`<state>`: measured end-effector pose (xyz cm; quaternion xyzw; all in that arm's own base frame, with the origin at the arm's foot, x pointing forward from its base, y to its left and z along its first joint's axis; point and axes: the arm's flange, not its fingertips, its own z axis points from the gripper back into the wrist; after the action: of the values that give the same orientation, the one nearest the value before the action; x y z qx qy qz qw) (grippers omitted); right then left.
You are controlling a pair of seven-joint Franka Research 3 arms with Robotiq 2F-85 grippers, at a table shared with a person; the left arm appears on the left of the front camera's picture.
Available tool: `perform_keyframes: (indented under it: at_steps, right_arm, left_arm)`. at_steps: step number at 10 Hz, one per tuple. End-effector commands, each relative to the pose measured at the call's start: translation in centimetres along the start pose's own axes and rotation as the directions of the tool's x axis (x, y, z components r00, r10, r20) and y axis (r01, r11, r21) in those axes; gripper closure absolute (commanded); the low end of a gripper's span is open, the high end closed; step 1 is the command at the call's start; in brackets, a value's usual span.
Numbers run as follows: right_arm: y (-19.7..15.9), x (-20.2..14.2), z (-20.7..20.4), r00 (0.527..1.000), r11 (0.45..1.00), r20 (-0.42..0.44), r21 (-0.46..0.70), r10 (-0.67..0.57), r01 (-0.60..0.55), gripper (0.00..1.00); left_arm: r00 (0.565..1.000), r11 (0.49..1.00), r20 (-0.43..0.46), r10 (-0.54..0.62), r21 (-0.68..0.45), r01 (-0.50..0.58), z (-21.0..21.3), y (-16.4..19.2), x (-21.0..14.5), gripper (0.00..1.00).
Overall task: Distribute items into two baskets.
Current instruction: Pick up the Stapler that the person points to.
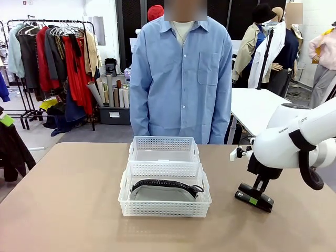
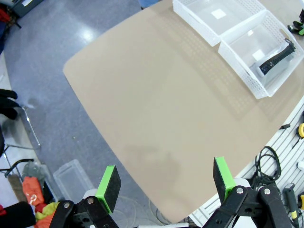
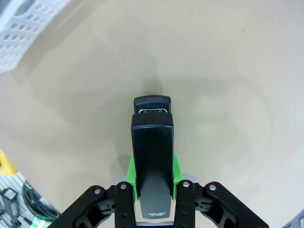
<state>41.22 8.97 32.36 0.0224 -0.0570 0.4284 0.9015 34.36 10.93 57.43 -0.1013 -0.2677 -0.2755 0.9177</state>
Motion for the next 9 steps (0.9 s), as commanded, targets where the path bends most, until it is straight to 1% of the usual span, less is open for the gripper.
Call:
perform_keyframes:
  at_steps: [1, 2, 3, 4, 6, 9]
  right_arm:
    - [1.5, -2.1, 5.0, 0.998, 0.999, 0.052, 0.02, 0.035, -0.036, 1.0]
    - [1.5, -1.6, 7.4, 0.996, 0.997, 0.046, 0.025, 0.071, -0.072, 1.0]
    - [1.6, -0.8, 9.7, 0.995, 0.995, 0.021, 0.016, 0.102, -0.102, 1.0]
    - [1.8, 0.1, 12.4, 0.984, 0.981, 0.034, 0.071, 0.177, -0.179, 1.0]
    - [1.9, 1.4, 16.6, 0.967, 0.966, 0.069, 0.059, 0.247, -0.251, 1.0]
    - [0.8, 3.3, 22.2, 0.934, 0.933, 0.053, 0.05, 0.353, -0.356, 1.0]
  left_arm:
    - [1.0, 1.0, -0.005, 0.0, -0.003, 0.0, 0.0, 0.2, -0.2, 0.0]
    - [1.0, 1.0, -0.005, 0.0, -0.003, 0.0, 0.0, 0.2, -0.2, 0.0]
    - [1.0, 1.0, -0.005, 0.0, -0.003, 0.0, 0.0, 0.2, -0.2, 0.0]
    - [1.0, 1.0, -0.005, 0.0, -0.003, 0.0, 0.0, 0.2, -0.2, 0.0]
    - [1.0, 1.0, -0.005, 0.0, -0.003, 0.0, 0.0, 0.2, -0.2, 0.0]
    - [1.0, 1.0, -0.005, 0.0, -0.003, 0.0, 0.0, 0.2, -0.2, 0.0]
